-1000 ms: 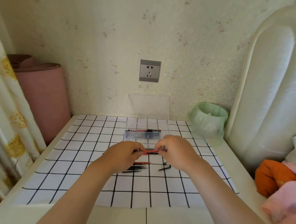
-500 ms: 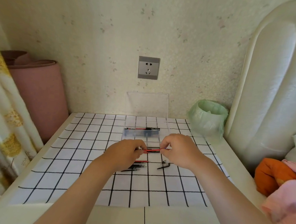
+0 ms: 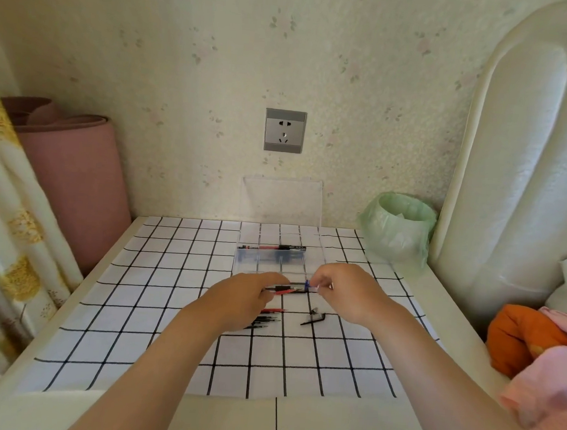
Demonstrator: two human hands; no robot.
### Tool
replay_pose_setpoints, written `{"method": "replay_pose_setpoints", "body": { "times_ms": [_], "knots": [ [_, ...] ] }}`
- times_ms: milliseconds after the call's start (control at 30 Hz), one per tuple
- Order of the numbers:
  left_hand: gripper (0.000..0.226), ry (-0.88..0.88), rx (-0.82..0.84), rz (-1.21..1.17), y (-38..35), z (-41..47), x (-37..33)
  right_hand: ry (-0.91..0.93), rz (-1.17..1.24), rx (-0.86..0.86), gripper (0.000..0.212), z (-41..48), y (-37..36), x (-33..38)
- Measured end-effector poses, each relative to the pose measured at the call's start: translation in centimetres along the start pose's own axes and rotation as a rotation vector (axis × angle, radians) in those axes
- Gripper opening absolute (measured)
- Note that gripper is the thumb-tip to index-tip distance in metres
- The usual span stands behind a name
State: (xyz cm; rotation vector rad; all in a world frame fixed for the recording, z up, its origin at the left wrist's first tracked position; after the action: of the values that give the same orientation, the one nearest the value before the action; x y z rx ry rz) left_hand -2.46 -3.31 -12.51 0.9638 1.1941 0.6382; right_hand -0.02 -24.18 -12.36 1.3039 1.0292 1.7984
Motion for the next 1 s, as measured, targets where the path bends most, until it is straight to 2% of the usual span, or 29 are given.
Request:
{"method": "replay_pose_setpoints", "body": {
  "times_ms": [233, 400, 500, 600, 767, 1000],
  "knots": [
    [0.021, 0.011, 0.003, -0.023, -0.1, 0.1, 0.3, -0.040, -0.017, 0.175, 0.026, 0.1, -1.3, -0.7],
    [0.029, -0.020, 0.024, -0.040, -0.1, -0.1, 0.2, -0.025, -0.040, 0.220, 0.022, 0.3, -1.6, -0.4],
    [0.027, -0.007, 0.030, -0.035, -0.2, 0.0, 0.2, -0.036, -0.044, 0.230, 0.017, 0.5, -1.7, -0.4],
    [0.024, 0.000, 0.025, -0.033, -0.3, 0.0, 0.3, -0.032, -0.032, 0.201, 0.014, 0.5, -1.8, -0.2],
    [0.022, -0.011, 0.017, -0.040, -0.1, 0.0, 0.2, -0.004, 0.137, 0.057, 0.009, 0.5, -1.2, 0.9],
    [0.020, -0.028, -0.032, -0.047, 0.1, 0.2, 0.0, -0.006, 0.325, 0.066, 0.010, 0.0, -1.4, 2.4]
  ]
}}
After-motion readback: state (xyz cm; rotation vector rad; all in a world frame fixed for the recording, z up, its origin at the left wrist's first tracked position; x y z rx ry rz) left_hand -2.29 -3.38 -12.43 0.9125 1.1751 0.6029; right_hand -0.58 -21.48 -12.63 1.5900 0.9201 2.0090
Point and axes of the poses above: each hand's wrist, its own z-axis towards the middle knuckle, its own y-axis out of the back of the hand, x = y × z, the point moved 3 cm from there along z, towards the middle knuckle, and after that the axes turned 9 degrees about -x, right-handed, at the moved point
